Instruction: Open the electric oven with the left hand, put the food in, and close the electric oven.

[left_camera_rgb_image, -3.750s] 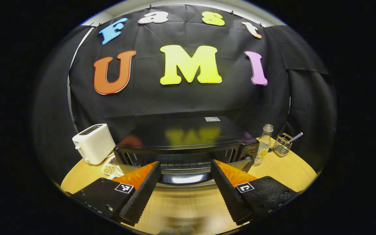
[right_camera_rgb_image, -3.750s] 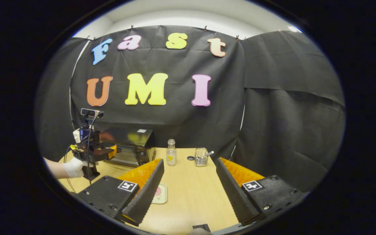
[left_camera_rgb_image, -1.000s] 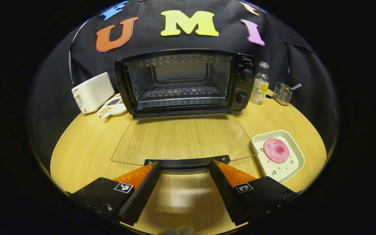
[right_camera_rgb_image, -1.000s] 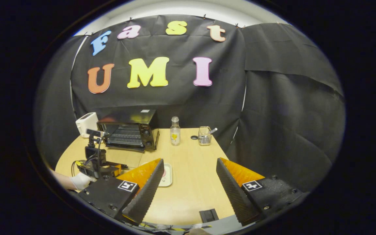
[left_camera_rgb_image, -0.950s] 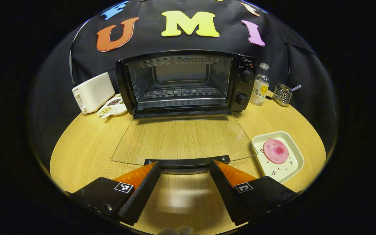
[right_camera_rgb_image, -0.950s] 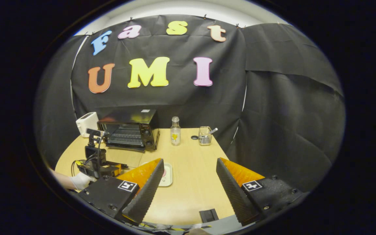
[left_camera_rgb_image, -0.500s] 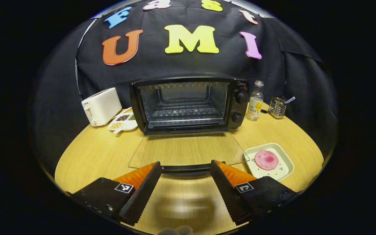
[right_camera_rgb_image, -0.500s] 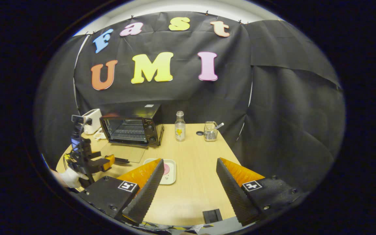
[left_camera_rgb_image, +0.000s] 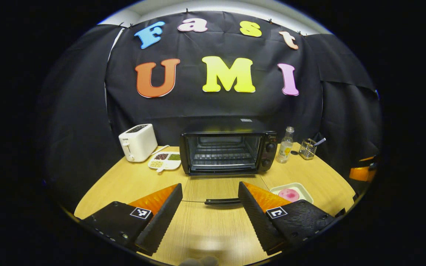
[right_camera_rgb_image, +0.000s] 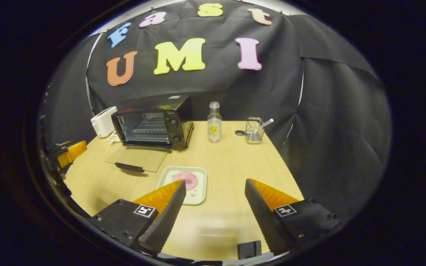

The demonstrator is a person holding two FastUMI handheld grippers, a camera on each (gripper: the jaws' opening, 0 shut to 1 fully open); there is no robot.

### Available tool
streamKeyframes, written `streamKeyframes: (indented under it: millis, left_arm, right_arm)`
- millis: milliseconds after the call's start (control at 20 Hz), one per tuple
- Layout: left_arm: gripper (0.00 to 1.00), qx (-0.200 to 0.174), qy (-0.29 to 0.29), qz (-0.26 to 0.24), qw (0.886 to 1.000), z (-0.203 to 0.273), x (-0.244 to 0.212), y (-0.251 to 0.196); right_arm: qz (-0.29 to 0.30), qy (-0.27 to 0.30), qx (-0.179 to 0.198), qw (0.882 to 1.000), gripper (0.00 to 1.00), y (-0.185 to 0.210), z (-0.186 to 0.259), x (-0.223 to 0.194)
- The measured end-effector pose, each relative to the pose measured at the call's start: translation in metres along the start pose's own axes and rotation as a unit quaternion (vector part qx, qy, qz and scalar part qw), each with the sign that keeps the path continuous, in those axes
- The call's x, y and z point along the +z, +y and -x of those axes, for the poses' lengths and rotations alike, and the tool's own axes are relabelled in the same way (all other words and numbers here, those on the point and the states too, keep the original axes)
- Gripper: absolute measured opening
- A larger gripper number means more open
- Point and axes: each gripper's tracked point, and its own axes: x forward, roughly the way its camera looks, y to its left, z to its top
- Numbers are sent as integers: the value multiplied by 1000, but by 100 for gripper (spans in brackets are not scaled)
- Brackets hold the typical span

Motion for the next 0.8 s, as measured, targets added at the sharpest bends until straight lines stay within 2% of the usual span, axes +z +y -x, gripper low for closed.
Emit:
streamKeyframes:
  millis: [150, 250, 300, 350, 550, 600, 650, 700, 800]
  left_arm:
    - [97, 16, -25, 2, 1000, 18, 30, 5]
    - [97, 26, -39, -4, 999, 28, 48, 3]
    - [97, 31, -43, -7, 999, 33, 55, 2]
    - [96, 36, -47, -9, 998, 39, 60, -1]
    - [96, 52, -64, -6, 997, 46, 83, -8]
    - [96, 60, -62, -7, 996, 45, 84, -8]
    - [96, 68, -59, -4, 996, 45, 84, -7]
    - [96, 74, -59, 0, 996, 44, 86, -7]
    - [96, 91, -54, 6, 994, 42, 87, -6]
  right_arm:
    - [-2, 31, 18, 999, 96, 2, -35, -11]
    - [-14, 56, 38, 998, 92, 4, -58, -22]
    - [-22, 70, 47, 996, 85, 5, -69, -27]
    - [-30, 84, 57, 994, 84, 7, -78, -31]
    - [-40, 136, 87, 986, 65, 13, -116, -48]
    - [-42, 150, 93, 983, 53, 15, -125, -53]
    - [-44, 161, 98, 981, 49, 17, -133, -56]
    - [-42, 169, 105, 979, 41, 19, -140, -59]
    - [-37, 189, 111, 975, 34, 21, -152, -65]
